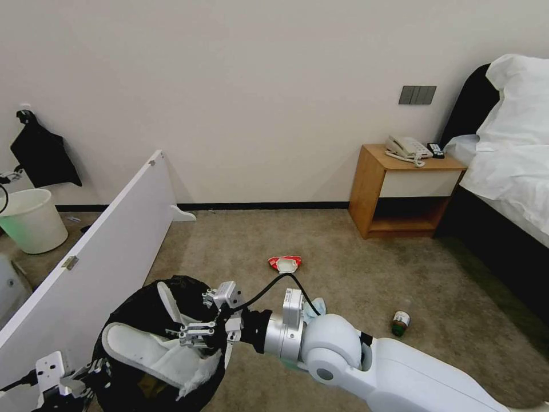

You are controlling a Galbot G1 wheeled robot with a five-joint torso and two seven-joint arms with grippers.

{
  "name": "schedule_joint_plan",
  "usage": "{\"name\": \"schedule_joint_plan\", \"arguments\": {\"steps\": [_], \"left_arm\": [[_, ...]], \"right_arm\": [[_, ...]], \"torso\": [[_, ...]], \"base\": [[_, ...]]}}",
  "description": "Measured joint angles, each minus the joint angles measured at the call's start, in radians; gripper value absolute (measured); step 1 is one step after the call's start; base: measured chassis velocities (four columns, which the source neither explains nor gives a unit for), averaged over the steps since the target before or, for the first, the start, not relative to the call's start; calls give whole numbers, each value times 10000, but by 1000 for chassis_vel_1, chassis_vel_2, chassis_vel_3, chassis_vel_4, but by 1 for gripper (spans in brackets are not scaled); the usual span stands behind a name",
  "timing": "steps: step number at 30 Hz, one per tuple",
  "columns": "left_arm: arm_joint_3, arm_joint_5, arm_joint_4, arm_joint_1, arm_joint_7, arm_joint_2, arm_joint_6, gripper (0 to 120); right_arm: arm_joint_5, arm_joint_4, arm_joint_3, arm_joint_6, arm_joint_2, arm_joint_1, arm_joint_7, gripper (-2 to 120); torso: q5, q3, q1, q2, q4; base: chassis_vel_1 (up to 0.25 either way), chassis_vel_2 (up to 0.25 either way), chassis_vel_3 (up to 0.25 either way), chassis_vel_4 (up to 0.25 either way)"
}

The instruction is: Pick up the trash bin, then pick up the garbage from the floor and place it into the trash bin.

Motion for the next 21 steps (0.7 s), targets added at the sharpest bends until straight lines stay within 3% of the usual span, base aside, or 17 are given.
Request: {"name": "schedule_joint_plan", "arguments": {"steps": [3, 7, 13, 21], "left_arm": [[0, -31, 0, 8, -6, 13, 6, 2], [-2, -43, 0, 7, -9, 21, 9, 2], [-10, -50, 0, -24, -12, 34, 13, 2], [-12, 17, 36, -122, 0, 2, 14, 2]], "right_arm": [[-1, -28, 2, -1, 24, 1, 12, 96], [-13, -49, 11, -1, 37, -17, 15, 99], [-67, -60, 303, 43, 2, -174, 104, 100], [-711, -73, 1966, 175, -535, -1427, 1124, 100]], "torso": [[0, 0, 0, 0, 0], [0, 0, 0, 0, 0], [0, 0, 0, 0, 1], [1, 0, 0, 0, 0]], "base": [[0, 0, 0, 0], [0, 0, 0, 0], [0, 0, 0, 0], [0, 0, 0, 0]]}}
